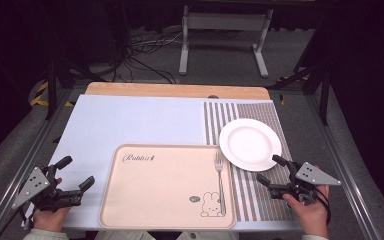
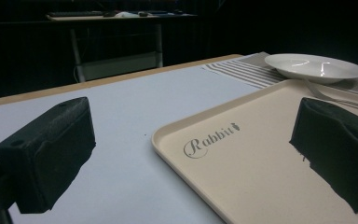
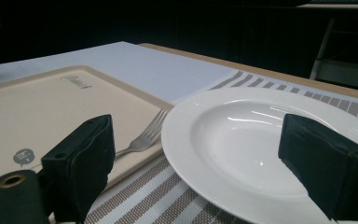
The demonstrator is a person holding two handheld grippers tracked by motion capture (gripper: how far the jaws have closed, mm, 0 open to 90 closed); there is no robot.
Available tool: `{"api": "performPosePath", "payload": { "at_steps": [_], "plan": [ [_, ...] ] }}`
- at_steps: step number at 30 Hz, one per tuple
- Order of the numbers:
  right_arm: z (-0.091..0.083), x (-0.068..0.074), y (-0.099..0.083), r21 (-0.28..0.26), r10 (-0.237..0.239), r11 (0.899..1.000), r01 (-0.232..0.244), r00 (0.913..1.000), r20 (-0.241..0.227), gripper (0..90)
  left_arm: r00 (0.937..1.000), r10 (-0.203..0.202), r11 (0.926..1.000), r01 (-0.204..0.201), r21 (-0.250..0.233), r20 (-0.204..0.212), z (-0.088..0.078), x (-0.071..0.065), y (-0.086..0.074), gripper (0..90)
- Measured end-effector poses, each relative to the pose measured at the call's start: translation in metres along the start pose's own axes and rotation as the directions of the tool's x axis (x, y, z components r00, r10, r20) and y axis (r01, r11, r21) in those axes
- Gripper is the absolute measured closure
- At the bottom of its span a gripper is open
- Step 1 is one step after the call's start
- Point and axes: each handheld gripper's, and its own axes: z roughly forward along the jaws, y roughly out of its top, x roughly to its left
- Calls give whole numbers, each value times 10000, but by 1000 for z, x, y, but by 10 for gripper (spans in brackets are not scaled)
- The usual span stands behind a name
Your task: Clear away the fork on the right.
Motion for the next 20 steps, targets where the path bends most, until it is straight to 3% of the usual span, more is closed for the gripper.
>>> {"api": "performPosePath", "payload": {
  "at_steps": [6,10,20],
  "plan": [
    [1,-2,-12,-135,411,9991,-407,9988,280,119,10000,27,10000,-27,-33,2,0,0,0,4],
    [3,-1,-15,184,801,9965,-810,9957,463,151,10000,40,10000,-40,-4,21,0,0,0,4],
    [5,-1,-15,396,487,9979,-505,9978,450,126,10000,18,10000,-18,-44,10,-1,0,0,4]
  ]
}}
